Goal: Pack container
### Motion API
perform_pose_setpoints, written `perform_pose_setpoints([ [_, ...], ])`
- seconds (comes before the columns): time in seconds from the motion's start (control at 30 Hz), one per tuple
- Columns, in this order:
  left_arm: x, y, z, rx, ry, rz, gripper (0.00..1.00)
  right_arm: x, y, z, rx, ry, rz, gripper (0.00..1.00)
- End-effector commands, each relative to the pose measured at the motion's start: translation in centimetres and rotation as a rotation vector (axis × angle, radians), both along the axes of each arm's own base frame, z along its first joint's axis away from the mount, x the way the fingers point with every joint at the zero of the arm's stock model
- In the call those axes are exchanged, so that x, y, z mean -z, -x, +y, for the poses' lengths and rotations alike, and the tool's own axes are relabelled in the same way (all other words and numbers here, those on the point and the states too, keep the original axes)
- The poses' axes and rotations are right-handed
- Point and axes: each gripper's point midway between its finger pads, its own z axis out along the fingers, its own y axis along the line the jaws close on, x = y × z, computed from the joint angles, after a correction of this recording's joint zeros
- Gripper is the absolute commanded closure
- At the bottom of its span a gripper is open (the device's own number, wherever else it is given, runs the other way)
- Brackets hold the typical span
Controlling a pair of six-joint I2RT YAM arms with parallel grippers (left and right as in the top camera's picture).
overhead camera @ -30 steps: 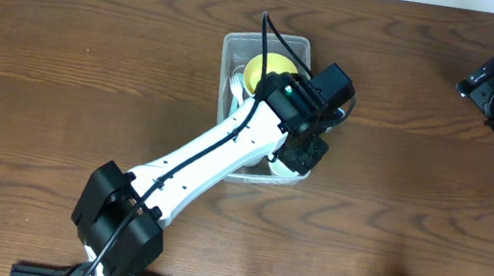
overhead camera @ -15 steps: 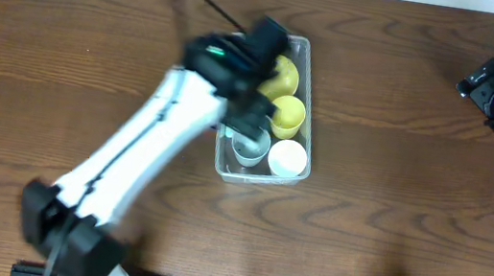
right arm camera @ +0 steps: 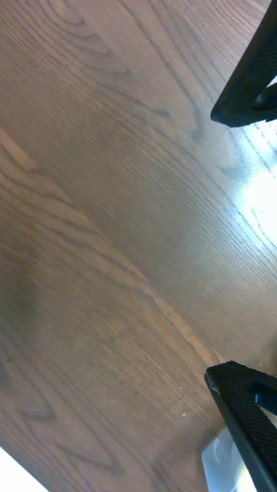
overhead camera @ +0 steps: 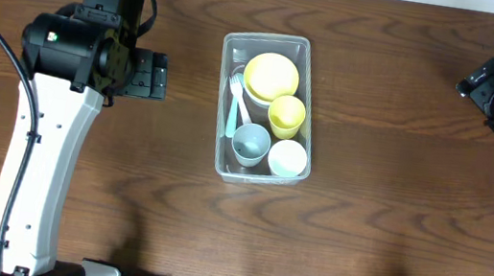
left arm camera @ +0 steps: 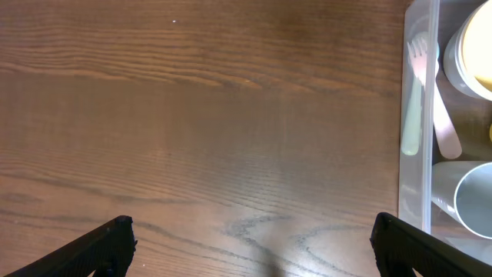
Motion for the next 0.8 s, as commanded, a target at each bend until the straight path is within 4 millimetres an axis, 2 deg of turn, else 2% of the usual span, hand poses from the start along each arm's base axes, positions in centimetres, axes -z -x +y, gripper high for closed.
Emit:
perform_pose_setpoints([
  [0.0, -0.7, 0.0, 0.3, -0.011, -0.009, -0.019, 0.02, 0.2, 0.0, -0.2, 0.017, -0.002, 0.004, 0.01],
  [0.23, -0.6, 0.6, 0.5, 0.002, -0.029, 0.003, 0.02, 0.2, 0.0, -0.2, 0.017, -0.002, 0.004, 0.01],
  [0.33, -1.6, 1.0, 0.6, -0.004, -0.022, -0.032, 0.02, 0.2, 0.0, -0.2, 0.017, -0.002, 0.004, 0.01],
  [0.4, -3.2, 1.2, 0.9, -0.032, 0.0, -0.111, 0.02, 0.2, 0.0, -0.2, 0.017, -0.002, 0.004, 0.01],
  [0.5, -7.4, 1.6, 1.6, -0.108, 0.069, -0.317, 0.02, 0.2, 0.0, -0.2, 0.018, -0.002, 0.004, 0.01],
  [0.63, -12.4, 2.4, 1.2, -0.086, 0.192, -0.595, 0.02, 0.2, 0.0, -0.2, 0.017, -0.002, 0.004, 0.01],
  [0.77, -14.6, 3.2, 0.8, -0.041, 0.247, -0.804, 0.02, 0.2, 0.0, -0.2, 0.017, -0.002, 0.004, 0.01],
])
